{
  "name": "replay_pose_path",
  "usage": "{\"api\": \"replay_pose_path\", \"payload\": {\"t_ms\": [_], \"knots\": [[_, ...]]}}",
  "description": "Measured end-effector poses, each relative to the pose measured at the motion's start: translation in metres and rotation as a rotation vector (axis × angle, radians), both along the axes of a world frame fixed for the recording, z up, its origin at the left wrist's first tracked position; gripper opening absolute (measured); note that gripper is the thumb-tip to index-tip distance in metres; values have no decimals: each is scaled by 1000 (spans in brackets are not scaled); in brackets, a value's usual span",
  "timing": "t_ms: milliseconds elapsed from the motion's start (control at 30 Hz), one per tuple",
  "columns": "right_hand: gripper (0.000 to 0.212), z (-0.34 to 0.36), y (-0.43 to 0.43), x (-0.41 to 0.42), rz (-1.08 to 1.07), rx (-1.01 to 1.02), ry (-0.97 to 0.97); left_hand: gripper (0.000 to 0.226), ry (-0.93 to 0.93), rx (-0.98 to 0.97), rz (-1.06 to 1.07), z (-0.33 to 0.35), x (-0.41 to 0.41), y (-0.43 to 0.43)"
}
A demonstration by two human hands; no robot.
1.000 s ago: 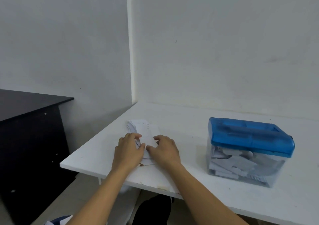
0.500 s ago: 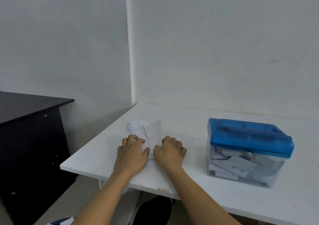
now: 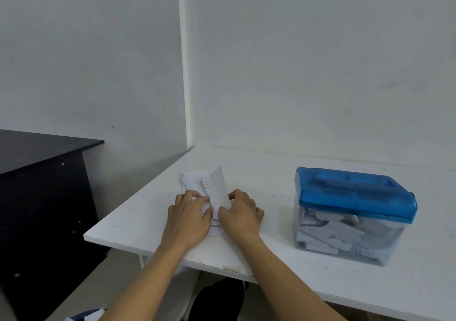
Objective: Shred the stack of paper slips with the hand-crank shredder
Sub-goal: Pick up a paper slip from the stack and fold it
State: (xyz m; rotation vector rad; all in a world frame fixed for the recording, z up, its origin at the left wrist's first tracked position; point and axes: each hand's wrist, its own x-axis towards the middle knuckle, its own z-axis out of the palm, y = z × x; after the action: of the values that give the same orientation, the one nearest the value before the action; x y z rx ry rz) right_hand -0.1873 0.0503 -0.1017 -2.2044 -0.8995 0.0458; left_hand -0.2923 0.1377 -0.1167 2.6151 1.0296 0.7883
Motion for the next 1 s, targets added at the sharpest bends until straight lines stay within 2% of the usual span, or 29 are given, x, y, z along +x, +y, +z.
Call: {"api": "replay_pose_path", "payload": {"t_ms": [100, 200, 333, 400, 533, 600, 700, 900, 1000], "knots": [[28, 0, 0, 0, 32, 59, 44, 37, -48, 7, -14, 2, 0, -2], [20, 2, -3, -1, 87, 222, 181, 29, -126, -57, -21, 4, 0, -4], [11, 9, -10, -1, 102, 340, 275, 24, -347, -328, -45, 9, -5, -2], [9, 12, -13, -1, 102, 370, 309, 25, -391, -450, -40, 13, -6, -2], [12, 14, -14, -2, 105, 379, 340, 44, -420, -711, -80, 22, -2, 2], [16, 14, -14, -2, 102, 379, 351, 45, -454, -746, -57, 26, 0, 3], [25, 15, -16, -1, 92, 397, 397, 33, -525, -788, -45, 28, 1, 3], [42, 16, -18, -3, 95, 401, 399, 12, -507, -760, -24, 23, 2, 1], [43, 16, -17, -4, 88, 371, 384, 20, -471, -677, 5, 22, 2, 0]]}}
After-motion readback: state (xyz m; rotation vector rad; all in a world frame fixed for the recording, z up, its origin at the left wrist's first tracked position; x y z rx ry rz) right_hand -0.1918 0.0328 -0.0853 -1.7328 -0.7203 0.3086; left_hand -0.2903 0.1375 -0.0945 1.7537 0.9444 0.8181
